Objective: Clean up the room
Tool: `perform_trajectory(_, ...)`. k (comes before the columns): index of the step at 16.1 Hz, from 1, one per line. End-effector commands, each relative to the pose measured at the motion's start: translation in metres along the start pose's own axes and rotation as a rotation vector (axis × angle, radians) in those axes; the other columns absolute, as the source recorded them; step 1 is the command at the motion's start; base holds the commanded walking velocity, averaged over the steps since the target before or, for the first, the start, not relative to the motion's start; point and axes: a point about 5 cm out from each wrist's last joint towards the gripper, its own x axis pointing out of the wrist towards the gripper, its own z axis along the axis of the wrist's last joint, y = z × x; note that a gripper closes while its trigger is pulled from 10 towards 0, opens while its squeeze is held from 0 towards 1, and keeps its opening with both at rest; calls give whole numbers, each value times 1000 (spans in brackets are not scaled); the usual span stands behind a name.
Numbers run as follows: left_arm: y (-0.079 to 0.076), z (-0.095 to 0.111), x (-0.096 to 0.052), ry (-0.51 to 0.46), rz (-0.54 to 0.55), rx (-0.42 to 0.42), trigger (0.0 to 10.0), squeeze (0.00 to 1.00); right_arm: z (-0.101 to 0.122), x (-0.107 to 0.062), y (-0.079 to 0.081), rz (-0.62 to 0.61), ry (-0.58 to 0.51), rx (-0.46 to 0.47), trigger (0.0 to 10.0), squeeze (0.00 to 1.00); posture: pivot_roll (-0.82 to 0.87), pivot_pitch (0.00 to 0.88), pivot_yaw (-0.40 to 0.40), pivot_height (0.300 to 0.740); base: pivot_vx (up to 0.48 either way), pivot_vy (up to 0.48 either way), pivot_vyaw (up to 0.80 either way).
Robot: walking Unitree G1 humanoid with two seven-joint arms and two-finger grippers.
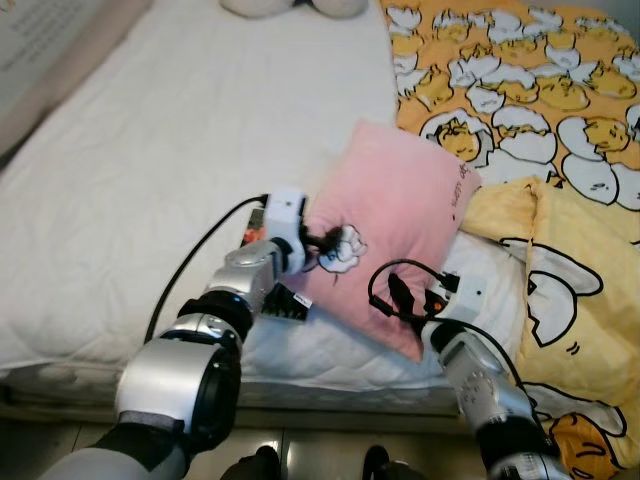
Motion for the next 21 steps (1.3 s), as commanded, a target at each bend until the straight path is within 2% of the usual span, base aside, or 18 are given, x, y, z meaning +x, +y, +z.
perform_trajectory(1,-14,1,5,20,-82,61,10000,0,-16,-3,-6,-33,61,29,10000,0,-57,292,-16,740,0,0,0)
perform_trajectory(2,-20,-1,6,53,-139,127,10000,0,-22,-3,-10,-59,89,43,8902,0,-55,292,-17,740,0,0,0)
perform_trajectory(3,-22,-7,6,95,-160,155,2706,0,-23,-2,-12,-70,97,42,2078,0,-55,292,-17,740,0,0,0)
perform_trajectory(19,-22,-7,6,95,-160,155,2706,0,-23,-2,-12,-70,97,42,2078,0,-55,292,-17,740,0,0,0)
perform_trajectory(20,-21,-11,5,120,-159,184,0,0,-23,0,-12,-67,98,43,0,0,-45,296,-13,740,0,0,0)
perform_trajectory(21,-23,-48,2,180,-49,221,0,0,-18,5,-10,-32,117,104,0,0,-6,158,13,740,0,0,0)
